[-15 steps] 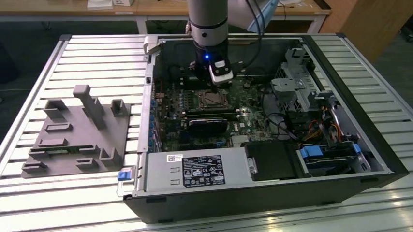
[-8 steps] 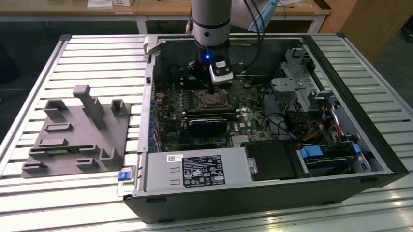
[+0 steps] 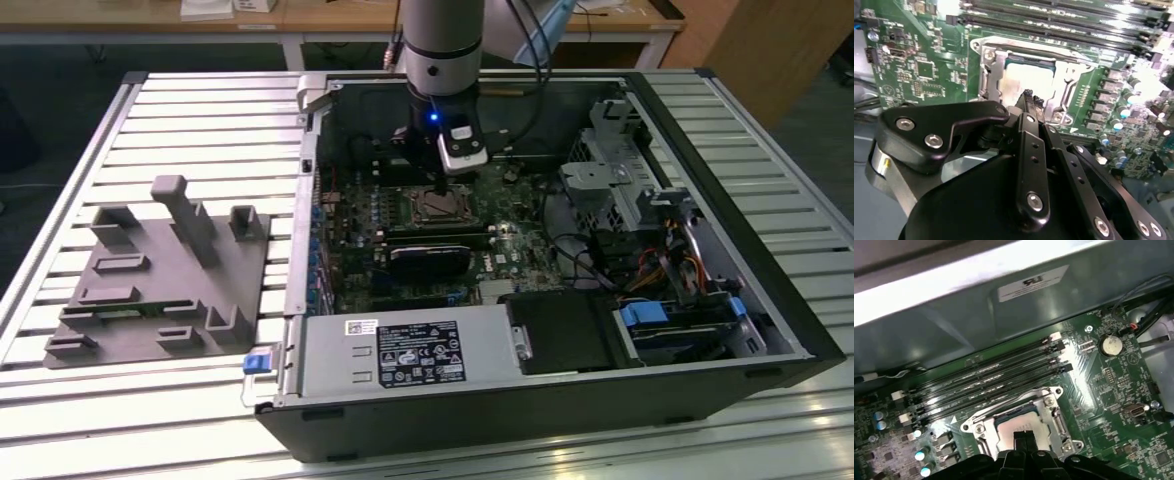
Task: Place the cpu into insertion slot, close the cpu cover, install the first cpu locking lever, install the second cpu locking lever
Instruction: 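Install the first cpu locking lever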
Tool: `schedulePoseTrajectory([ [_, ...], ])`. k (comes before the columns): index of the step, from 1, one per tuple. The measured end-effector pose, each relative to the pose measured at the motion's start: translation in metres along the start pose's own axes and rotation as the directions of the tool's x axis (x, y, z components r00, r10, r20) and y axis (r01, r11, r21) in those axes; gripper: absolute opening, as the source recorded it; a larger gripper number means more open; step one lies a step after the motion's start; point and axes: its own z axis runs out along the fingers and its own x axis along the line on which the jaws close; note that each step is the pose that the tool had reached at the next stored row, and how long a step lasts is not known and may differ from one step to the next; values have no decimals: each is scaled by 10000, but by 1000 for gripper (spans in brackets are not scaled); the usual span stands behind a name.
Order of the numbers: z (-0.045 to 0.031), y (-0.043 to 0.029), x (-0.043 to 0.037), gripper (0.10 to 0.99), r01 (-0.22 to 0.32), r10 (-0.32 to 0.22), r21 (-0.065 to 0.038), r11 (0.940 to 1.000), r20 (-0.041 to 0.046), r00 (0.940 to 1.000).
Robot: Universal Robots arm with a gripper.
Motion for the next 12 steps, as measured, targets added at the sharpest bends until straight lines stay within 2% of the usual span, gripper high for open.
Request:
schedulePoseTrajectory([
  [5, -6, 7, -17, 106, 39, -39, 51, 10000, 16, 10000],
  [12, -109, 16, -24, 106, 44, -45, 57, 10000, 22, 10000],
])
